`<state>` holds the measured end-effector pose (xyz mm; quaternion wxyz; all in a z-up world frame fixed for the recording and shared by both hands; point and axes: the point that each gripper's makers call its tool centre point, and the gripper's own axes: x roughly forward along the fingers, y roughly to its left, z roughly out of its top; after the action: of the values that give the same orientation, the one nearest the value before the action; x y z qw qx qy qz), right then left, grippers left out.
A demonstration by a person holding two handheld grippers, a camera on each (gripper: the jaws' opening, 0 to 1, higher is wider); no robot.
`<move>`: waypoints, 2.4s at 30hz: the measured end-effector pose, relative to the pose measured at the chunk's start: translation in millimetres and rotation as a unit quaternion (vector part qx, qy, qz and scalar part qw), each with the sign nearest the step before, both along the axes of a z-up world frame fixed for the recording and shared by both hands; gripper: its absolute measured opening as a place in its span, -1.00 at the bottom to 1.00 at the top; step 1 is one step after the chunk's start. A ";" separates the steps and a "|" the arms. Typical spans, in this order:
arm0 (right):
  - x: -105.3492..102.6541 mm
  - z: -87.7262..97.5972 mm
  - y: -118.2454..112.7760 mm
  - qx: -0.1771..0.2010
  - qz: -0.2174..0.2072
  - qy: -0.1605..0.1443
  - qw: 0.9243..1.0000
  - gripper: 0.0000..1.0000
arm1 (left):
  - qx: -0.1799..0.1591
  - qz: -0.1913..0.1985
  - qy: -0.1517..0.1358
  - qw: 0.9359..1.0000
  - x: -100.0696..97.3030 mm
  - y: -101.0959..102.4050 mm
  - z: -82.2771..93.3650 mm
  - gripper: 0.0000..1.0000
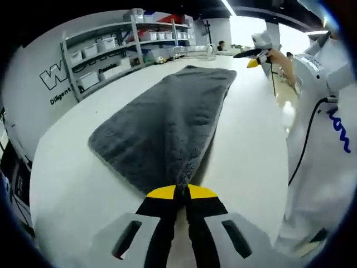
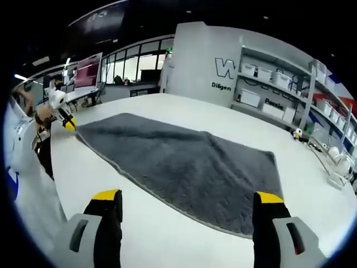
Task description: Open the folded towel by lifting each exposed corner and separating the folded layers until the towel lies flat within the target outline without major curled edges
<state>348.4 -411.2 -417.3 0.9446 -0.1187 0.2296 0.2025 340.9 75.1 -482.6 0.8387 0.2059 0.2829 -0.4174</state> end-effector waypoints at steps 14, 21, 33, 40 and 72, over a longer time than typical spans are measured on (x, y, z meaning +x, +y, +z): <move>-1.7 -5.0 -4.4 0.006 -0.006 0.003 1.000 0.97 | -0.145 0.019 -0.047 0.988 6.8 16.8 62.9 -0.22; -4.5 -4.5 -1.8 0.007 -0.002 0.001 1.000 0.97 | -0.185 0.001 -0.054 0.981 10.4 7.2 75.2 0.03; -11.4 -4.2 -5.1 0.008 -0.008 -0.001 1.000 0.98 | -0.168 0.016 -0.065 0.984 27.8 6.9 78.0 0.86; -13.5 -5.1 -5.8 0.010 -0.010 -0.001 1.000 0.98 | -0.140 -0.008 -0.052 0.989 32.2 -2.3 75.0 0.99; -27.9 -5.0 -17.6 0.018 -0.020 -0.007 1.000 0.97 | -0.157 0.007 -0.041 0.987 179.0 -58.4 23.3 0.83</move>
<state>320.5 -428.8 -422.3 0.9521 -0.0980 0.2217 0.1865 519.9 16.7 -459.2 0.8743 0.0869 0.1805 -0.4420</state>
